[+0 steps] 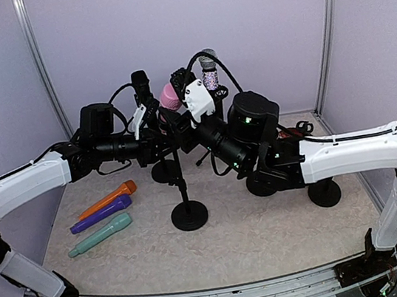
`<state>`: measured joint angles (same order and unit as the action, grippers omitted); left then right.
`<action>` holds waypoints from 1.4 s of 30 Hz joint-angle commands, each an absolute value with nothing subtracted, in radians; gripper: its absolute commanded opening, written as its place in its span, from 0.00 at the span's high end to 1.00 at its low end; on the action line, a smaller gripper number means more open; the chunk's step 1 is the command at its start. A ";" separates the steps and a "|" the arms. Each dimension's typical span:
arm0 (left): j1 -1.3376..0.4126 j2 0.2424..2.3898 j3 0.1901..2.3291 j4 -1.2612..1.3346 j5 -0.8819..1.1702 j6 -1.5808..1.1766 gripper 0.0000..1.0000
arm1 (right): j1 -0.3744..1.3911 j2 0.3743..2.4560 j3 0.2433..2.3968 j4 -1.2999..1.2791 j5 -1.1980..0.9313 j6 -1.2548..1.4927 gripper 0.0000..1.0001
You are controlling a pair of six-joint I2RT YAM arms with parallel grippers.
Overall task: Remove the microphone from the stand
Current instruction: Hold the microphone stand with the microphone at the center of the board, then remove the microphone from the microphone stand.
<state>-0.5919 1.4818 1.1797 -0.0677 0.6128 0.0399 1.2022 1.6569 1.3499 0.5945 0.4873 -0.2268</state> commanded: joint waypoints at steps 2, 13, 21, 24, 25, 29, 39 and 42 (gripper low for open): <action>-0.557 1.470 1.143 -0.008 0.510 0.027 1.00 | 1.229 1.546 1.381 0.649 0.405 -0.206 1.00; -0.552 1.500 1.133 -0.006 0.444 0.034 1.00 | 1.251 1.303 1.217 0.661 0.408 -0.174 1.00; -0.559 1.511 1.139 -0.010 0.454 0.033 1.00 | 1.268 1.238 1.193 0.657 0.410 -0.182 1.00; -0.563 1.517 1.143 -0.014 0.456 0.031 1.00 | 1.271 1.230 1.189 0.665 0.404 -0.180 1.00; -0.564 1.518 1.144 -0.014 0.454 0.031 1.00 | 1.272 1.226 1.189 0.666 0.402 -0.181 1.00; -0.566 1.522 1.142 -0.014 0.448 0.027 1.00 | 1.274 1.205 1.180 0.678 0.393 -0.174 1.00; -0.564 1.539 1.148 0.000 0.439 0.001 1.00 | 1.275 1.159 1.163 0.652 0.395 -0.160 1.00; -0.556 1.543 1.148 0.000 0.440 -0.005 1.00 | 1.276 1.150 1.155 0.652 0.402 -0.158 1.00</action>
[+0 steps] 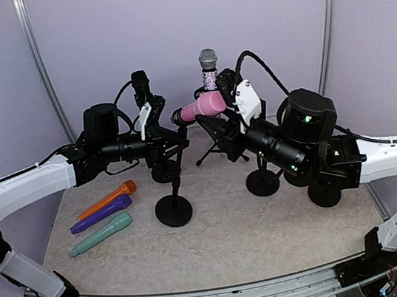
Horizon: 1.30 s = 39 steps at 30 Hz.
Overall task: Remove the microphone from the stand
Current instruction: Remove the microphone from the microphone stand.
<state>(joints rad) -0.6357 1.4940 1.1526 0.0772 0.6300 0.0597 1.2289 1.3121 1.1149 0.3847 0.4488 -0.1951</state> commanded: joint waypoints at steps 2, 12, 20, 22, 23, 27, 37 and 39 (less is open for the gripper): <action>-0.545 1.544 1.148 0.001 0.445 -0.016 1.00 | 1.276 1.145 1.154 0.651 0.401 -0.157 1.00; -0.512 1.536 1.123 0.011 0.460 -0.035 1.00 | 1.276 1.131 1.160 0.642 0.399 -0.159 1.00; -0.505 1.525 1.118 0.005 0.479 -0.035 1.00 | 1.276 1.112 1.155 0.619 0.415 -0.157 1.00; -0.503 1.521 1.115 0.006 0.479 -0.035 1.00 | 1.276 1.106 1.152 0.614 0.421 -0.155 1.00; -0.503 1.520 1.113 0.007 0.481 -0.035 1.00 | 1.276 1.104 1.153 0.610 0.422 -0.154 1.00; -0.501 1.516 1.108 0.005 0.483 -0.035 1.00 | 1.276 1.093 1.151 0.601 0.431 -0.154 1.00; -0.495 1.509 1.109 0.003 0.495 -0.034 1.00 | 1.276 1.082 1.147 0.583 0.454 -0.158 1.00; -0.496 1.507 1.116 -0.002 0.509 -0.044 1.00 | 1.276 1.088 1.152 0.574 0.462 -0.158 1.00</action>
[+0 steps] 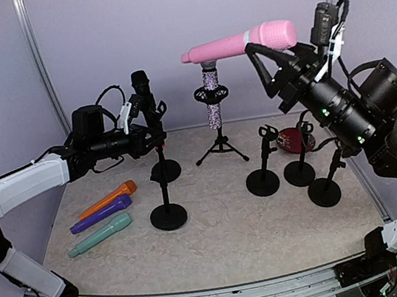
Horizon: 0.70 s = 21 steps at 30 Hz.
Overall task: Remove the microphone from the stand
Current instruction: Pass from the right arm to the left
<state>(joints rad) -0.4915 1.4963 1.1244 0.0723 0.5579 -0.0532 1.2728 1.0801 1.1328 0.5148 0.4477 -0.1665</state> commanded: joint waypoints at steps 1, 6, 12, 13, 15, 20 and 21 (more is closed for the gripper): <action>-0.498 1.506 1.123 -0.007 0.520 -0.051 0.98 | 1.276 1.090 1.153 0.568 0.467 -0.159 1.00; -0.528 1.485 1.136 -0.024 0.574 -0.071 0.67 | 1.276 1.104 1.152 0.561 0.487 -0.159 1.00; -0.506 1.423 1.141 -0.115 0.594 -0.016 0.08 | 1.275 1.139 1.176 0.517 0.479 -0.127 1.00; -0.490 1.409 1.143 -0.136 0.599 -0.002 0.03 | 1.275 1.148 1.179 0.510 0.472 -0.115 1.00; -0.434 1.383 1.142 -0.178 0.623 0.027 0.01 | 1.275 1.165 1.186 0.505 0.456 -0.097 1.00; -0.331 1.288 1.156 -0.313 0.665 0.132 0.01 | 1.267 1.229 1.227 0.475 0.416 -0.056 1.00; -0.319 1.266 1.162 -0.345 0.666 0.164 0.01 | 1.262 1.243 1.238 0.471 0.402 -0.044 1.00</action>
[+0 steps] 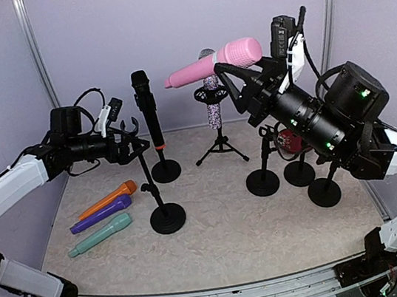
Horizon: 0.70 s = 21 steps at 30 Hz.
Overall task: Remove the microphone from the stand
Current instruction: Pass from the right arm to the left
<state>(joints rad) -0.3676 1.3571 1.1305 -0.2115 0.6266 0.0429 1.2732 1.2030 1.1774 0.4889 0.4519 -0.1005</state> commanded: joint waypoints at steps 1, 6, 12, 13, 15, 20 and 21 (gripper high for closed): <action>-0.313 1.245 1.167 -0.381 0.667 0.195 0.01 | 1.257 1.260 1.254 0.463 0.388 -0.028 1.00; -0.303 1.168 1.204 -0.542 0.651 0.334 0.01 | 1.241 1.362 1.341 0.408 0.323 0.017 1.00; -0.302 1.145 1.242 -0.611 0.654 0.390 0.01 | 1.221 1.437 1.399 0.384 0.254 0.069 1.00; -0.302 1.146 1.264 -0.628 0.655 0.400 0.01 | 1.220 1.447 1.411 0.375 0.240 0.075 1.00; -0.302 1.148 1.306 -0.671 0.654 0.450 0.01 | 1.217 1.476 1.441 0.352 0.210 0.099 1.00; -0.302 1.145 1.390 -0.753 0.611 0.573 0.01 | 1.213 1.600 1.564 0.256 0.144 0.156 1.00; -0.302 1.143 1.405 -0.775 0.608 0.604 0.01 | 1.213 1.626 1.588 0.238 0.136 0.163 1.00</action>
<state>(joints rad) -0.3080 1.1542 1.3396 -0.6758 0.6361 0.4652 1.2205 1.5520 1.4952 0.3046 0.2096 0.1036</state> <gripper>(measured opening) 0.988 0.411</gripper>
